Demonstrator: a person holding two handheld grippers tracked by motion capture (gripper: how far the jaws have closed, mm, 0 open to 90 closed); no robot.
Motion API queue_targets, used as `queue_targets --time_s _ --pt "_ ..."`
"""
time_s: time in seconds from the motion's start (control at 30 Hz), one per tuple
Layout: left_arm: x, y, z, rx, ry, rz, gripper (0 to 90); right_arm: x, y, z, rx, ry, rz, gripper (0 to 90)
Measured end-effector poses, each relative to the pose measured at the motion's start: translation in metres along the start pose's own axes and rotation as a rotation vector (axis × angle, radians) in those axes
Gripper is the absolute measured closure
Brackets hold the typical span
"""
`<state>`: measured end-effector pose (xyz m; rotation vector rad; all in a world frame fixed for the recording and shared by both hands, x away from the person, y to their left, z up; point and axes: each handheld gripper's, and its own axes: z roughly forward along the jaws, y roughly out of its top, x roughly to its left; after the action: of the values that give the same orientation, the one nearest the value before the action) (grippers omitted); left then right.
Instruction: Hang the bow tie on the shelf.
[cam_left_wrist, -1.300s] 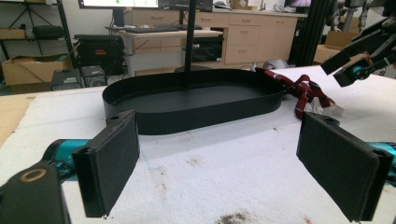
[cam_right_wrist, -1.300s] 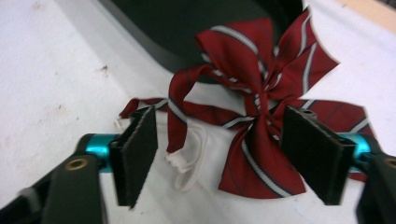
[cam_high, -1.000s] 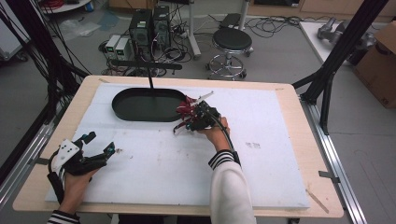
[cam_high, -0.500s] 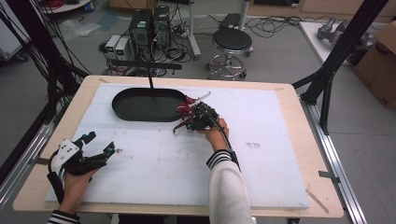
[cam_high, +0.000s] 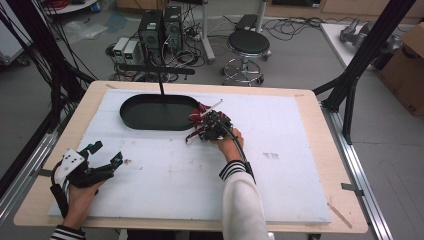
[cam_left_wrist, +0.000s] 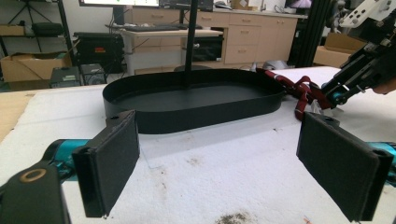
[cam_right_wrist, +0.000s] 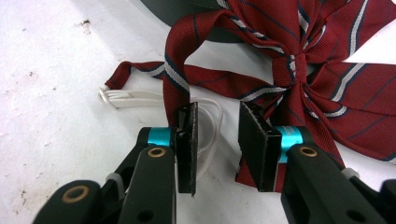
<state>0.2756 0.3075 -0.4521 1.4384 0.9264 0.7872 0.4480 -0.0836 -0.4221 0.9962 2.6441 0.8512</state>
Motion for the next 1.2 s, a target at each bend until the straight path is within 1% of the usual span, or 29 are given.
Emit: queue_targets --time_s 0.03,0.07,0.1,0.13,0.17,0.2,0.33,0.43,0.53,0.73,0.87,0.9,0.97,1.0,1.03,1.07,1.1,1.2 --pt "0.000 0.000 0.000 0.001 0.000 0.000 13.6 0.000 0.000 0.000 0.002 0.004 0.002 70.3" --pt "0.000 0.000 0.000 0.002 -0.001 0.001 13.6 0.000 0.000 0.001 0.007 0.010 0.002 74.0" --pt "0.000 0.000 0.000 0.000 0.001 0.000 13.6 0.000 0.000 0.001 0.007 0.010 0.002 74.0" --pt "0.000 0.000 0.000 0.002 -0.001 0.001 13.6 -0.001 -0.001 0.001 0.010 0.015 0.011 76.0" --pt "0.000 0.000 0.000 0.001 0.000 0.000 13.6 -0.001 -0.001 0.001 0.017 0.019 0.026 80.5" --pt "0.000 0.000 0.000 0.000 0.000 0.000 13.6 -0.001 -0.001 0.001 0.017 0.019 0.026 80.5" --pt "0.000 0.000 0.000 0.003 -0.002 0.000 13.7 -0.001 -0.001 0.002 0.025 0.018 0.027 85.7" --pt "0.000 0.000 0.000 0.002 -0.001 0.000 13.7 0.001 0.000 0.002 0.031 0.007 0.025 86.8" --pt "0.000 0.000 0.000 0.002 -0.001 0.000 13.6 0.002 0.001 0.001 0.029 -0.002 0.008 87.0" --pt "0.000 0.000 0.000 0.002 -0.001 0.000 13.6 0.001 0.001 -0.002 0.028 -0.012 0.007 87.0" --pt "0.000 0.000 0.000 0.003 0.000 0.000 13.6 0.002 0.002 -0.006 0.006 -0.022 0.001 87.2" --pt "0.000 0.000 0.000 0.003 0.000 0.000 13.6 0.003 0.003 -0.009 -0.008 -0.035 -0.007 87.2" --pt "0.000 0.000 0.000 0.003 -0.001 0.000 13.6 0.003 0.003 -0.011 -0.010 -0.042 -0.005 87.2" --pt "0.000 0.000 0.000 0.003 -0.001 0.000 13.6 0.003 0.004 -0.013 -0.023 -0.053 -0.013 87.1" --pt "0.000 0.000 0.000 0.003 0.000 0.000 13.6 0.003 0.004 -0.015 -0.034 -0.062 -0.011 87.2" --pt "0.000 0.000 0.000 0.003 0.000 0.001 13.6 0.003 0.005 -0.020 -0.060 -0.079 -0.011 87.2" --pt "0.000 0.000 0.000 0.003 0.000 0.001 13.6 0.003 0.005 -0.020 -0.060 -0.079 -0.011 87.2" --pt "0.000 0.000 0.000 0.004 0.000 0.001 13.7 0.005 0.006 -0.027 -0.099 -0.107 -0.021 87.2"
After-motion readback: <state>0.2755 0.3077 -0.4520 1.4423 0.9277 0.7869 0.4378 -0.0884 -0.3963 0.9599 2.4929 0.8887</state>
